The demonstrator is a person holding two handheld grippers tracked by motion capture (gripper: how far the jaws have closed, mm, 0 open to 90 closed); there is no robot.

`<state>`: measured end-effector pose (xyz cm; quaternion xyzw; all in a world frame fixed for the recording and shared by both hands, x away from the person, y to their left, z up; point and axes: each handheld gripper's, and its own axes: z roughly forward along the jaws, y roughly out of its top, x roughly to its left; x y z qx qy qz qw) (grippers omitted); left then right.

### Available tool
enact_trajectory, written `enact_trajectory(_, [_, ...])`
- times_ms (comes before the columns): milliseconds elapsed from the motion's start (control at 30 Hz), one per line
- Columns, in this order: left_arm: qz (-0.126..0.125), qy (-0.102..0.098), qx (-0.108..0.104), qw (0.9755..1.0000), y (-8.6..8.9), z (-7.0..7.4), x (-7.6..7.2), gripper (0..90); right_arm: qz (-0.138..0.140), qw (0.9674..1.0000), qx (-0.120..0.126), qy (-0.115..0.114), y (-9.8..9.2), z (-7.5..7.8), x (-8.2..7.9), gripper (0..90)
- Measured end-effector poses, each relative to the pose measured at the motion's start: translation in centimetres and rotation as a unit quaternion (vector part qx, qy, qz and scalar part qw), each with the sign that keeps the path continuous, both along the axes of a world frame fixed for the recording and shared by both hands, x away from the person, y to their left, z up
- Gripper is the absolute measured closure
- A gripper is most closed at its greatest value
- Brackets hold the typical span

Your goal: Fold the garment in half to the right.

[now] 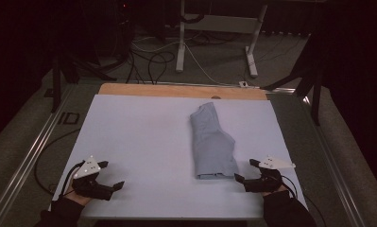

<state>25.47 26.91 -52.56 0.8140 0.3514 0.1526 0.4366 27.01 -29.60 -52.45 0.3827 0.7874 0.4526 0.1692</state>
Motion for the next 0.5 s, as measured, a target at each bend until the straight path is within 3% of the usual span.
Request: enact_trajectory(500, [-0.002, 0.0, 0.008, 1.0, -0.47, -0.27, -0.11, 0.0, 0.009, 0.9998, -0.015, 0.001, 0.48, -0.4, 0.13, 9.7])
